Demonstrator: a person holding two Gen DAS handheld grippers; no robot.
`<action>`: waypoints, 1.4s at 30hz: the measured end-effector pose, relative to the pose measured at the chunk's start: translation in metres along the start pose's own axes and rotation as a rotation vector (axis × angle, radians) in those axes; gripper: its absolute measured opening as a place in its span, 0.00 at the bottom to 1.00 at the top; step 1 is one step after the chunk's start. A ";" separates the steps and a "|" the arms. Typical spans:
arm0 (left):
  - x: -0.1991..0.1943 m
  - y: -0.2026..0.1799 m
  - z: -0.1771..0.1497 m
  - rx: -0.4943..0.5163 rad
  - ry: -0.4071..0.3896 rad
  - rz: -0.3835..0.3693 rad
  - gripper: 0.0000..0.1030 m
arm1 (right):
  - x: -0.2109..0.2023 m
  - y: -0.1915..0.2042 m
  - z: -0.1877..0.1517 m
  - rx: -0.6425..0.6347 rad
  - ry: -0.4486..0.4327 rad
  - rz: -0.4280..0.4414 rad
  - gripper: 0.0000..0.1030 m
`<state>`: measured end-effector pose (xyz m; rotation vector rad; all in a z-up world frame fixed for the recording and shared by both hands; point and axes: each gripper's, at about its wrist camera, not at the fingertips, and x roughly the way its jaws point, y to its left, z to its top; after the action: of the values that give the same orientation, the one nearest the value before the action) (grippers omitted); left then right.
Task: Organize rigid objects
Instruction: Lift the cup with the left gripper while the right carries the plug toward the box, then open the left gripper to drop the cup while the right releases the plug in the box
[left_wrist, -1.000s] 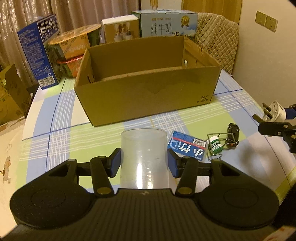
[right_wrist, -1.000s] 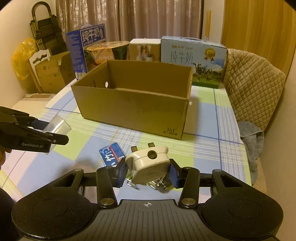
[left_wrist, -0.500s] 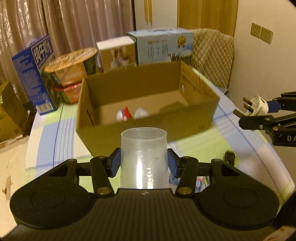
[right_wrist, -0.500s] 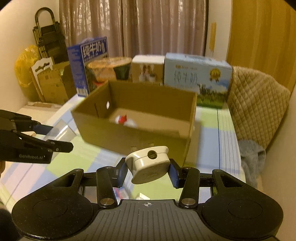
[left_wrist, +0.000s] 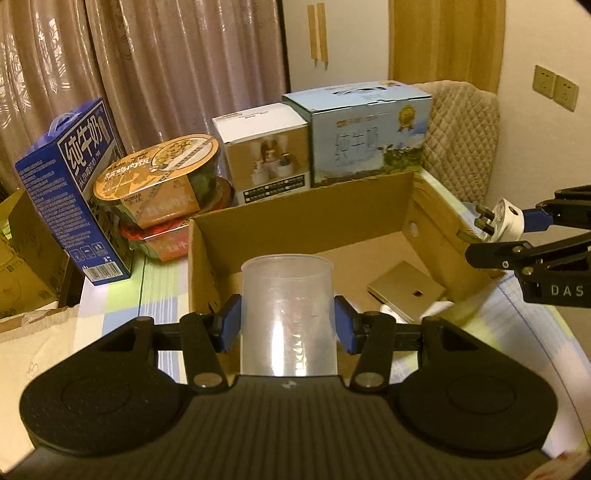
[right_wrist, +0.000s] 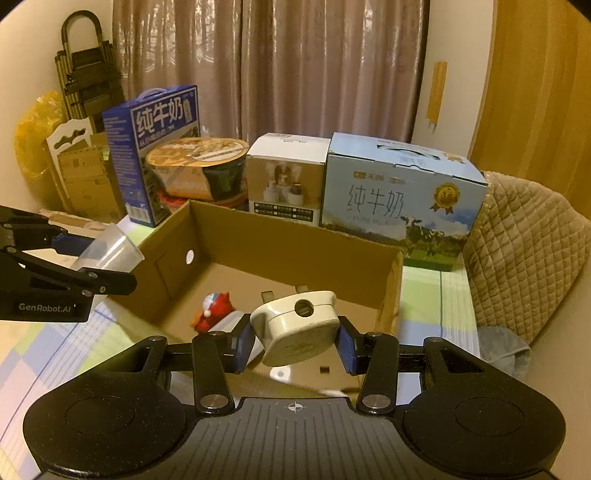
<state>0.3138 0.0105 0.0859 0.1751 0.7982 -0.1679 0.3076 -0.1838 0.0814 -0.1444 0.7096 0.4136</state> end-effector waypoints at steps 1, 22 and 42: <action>0.004 0.001 0.001 0.000 0.003 0.002 0.45 | 0.006 0.000 0.001 -0.001 0.005 -0.002 0.42; 0.077 0.020 -0.009 0.000 0.093 0.010 0.46 | 0.084 -0.018 -0.020 0.029 0.122 -0.026 0.42; 0.082 0.026 -0.004 -0.036 0.060 0.016 0.60 | 0.093 -0.032 -0.025 0.120 0.140 -0.011 0.42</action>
<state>0.3729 0.0293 0.0261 0.1534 0.8584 -0.1335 0.3690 -0.1899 0.0008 -0.0644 0.8693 0.3516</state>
